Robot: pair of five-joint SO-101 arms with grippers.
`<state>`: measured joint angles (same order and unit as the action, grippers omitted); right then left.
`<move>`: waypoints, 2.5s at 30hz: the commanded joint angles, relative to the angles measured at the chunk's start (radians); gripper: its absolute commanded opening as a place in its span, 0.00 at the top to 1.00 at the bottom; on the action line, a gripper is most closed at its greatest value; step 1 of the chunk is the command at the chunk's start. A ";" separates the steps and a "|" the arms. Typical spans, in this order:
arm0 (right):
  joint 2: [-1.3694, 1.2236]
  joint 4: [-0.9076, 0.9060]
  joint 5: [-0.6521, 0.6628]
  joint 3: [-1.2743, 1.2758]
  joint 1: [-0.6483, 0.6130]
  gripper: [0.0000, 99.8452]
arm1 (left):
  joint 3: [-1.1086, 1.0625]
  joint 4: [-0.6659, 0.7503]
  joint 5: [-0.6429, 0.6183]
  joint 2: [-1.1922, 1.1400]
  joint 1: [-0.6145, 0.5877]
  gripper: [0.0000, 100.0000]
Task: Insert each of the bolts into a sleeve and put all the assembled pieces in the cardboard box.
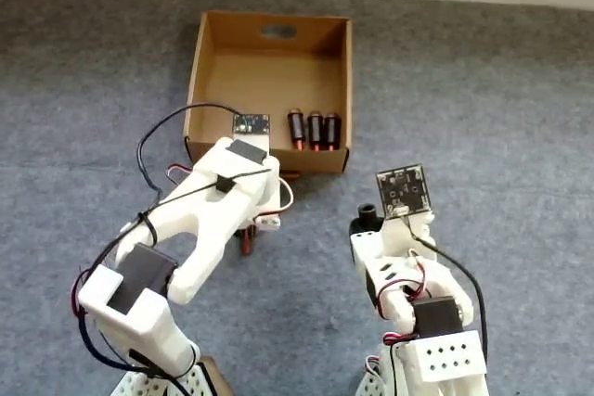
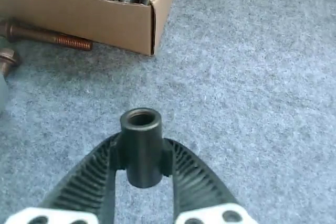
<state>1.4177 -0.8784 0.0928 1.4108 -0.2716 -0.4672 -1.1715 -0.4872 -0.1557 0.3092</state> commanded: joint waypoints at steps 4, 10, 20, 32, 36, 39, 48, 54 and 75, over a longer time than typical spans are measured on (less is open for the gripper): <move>0.013 0.015 0.000 -0.007 -0.007 0.99 | -0.042 -0.034 0.072 0.114 0.041 0.99; 0.013 0.015 0.000 -0.007 -0.007 0.99 | -0.271 0.098 0.077 0.363 0.137 0.99; 0.015 0.016 0.000 0.018 -0.005 0.99 | -0.369 0.206 0.074 0.437 0.022 0.80; 0.015 0.018 0.000 0.018 -0.005 0.99 | -0.351 0.354 0.069 0.397 -0.022 0.81; 0.015 0.018 0.000 0.018 -0.005 0.99 | -0.351 0.419 0.071 0.302 -0.018 0.87; 0.015 0.018 0.000 0.018 -0.005 0.99 | -0.317 0.410 0.072 0.248 -0.019 0.92; 0.015 0.018 0.000 0.018 -0.005 0.99 | -0.274 0.316 0.069 0.231 -0.024 0.93; 0.015 0.018 0.000 0.018 -0.005 0.99 | -0.275 0.310 0.072 0.231 -0.110 0.95; 0.395 -0.073 -0.009 0.111 -0.013 0.99 | -0.295 0.330 0.074 0.920 -0.045 0.99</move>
<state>1.8059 -0.9521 0.0928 1.5367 -0.2716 -0.7695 -0.8999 -0.4166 0.6299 0.2723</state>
